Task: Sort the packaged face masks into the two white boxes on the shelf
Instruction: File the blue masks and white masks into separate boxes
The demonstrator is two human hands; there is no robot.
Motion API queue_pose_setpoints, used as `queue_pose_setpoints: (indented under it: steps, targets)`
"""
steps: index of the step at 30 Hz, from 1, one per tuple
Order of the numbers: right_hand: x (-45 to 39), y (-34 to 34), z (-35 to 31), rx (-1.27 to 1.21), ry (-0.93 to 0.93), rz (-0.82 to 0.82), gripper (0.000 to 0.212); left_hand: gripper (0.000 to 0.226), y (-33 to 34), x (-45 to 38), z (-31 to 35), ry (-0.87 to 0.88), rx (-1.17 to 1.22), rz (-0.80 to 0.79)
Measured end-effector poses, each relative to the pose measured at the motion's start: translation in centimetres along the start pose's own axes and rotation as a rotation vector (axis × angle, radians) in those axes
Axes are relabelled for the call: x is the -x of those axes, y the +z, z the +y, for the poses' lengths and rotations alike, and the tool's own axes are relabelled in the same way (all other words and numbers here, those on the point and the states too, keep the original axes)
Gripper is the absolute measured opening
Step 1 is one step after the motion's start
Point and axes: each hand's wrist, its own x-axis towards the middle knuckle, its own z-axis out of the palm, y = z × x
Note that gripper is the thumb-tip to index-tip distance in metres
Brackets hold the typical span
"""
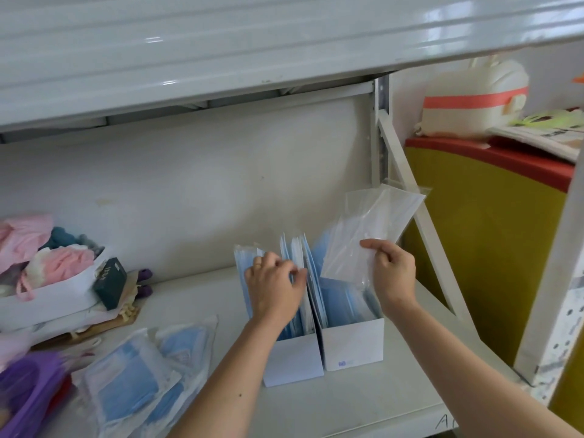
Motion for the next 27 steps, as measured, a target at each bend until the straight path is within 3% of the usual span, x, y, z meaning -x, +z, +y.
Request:
queue_pose_setpoints:
  steps: [4,8,11,15,19,23,27]
  targets:
    - [0.4,0.0,0.0,-0.008,0.015,-0.009,0.034,0.052,0.6,-0.5,0.1,-0.191,-0.186,-0.3]
    - [0.3,-0.2,0.0,-0.011,0.025,-0.005,0.035,0.032,0.1,-0.9,-0.9,-0.438,0.002,-0.374]
    - [0.4,-0.3,0.1,0.0,0.027,0.002,0.035,0.034,-0.2,-0.7,-1.6,-0.543,0.086,-0.298]
    - [0.5,-0.4,0.2,0.006,0.022,0.002,0.036,0.039,0.2,-0.3,-1.7,-0.55,0.154,-0.167]
    - [0.7,-0.4,0.1,0.028,0.024,-0.006,0.034,0.024,0.1,0.1,-1.2,-0.48,0.273,0.019]
    - [0.9,0.0,-0.2,0.077,-0.032,-0.05,0.034,0.047,-1.6,-0.2,-0.4,-0.402,0.65,0.23]
    - [1.5,0.9,-0.8,0.171,-0.116,-0.198,0.037,0.049,-2.9,-0.5,1.8,-0.268,0.73,0.358]
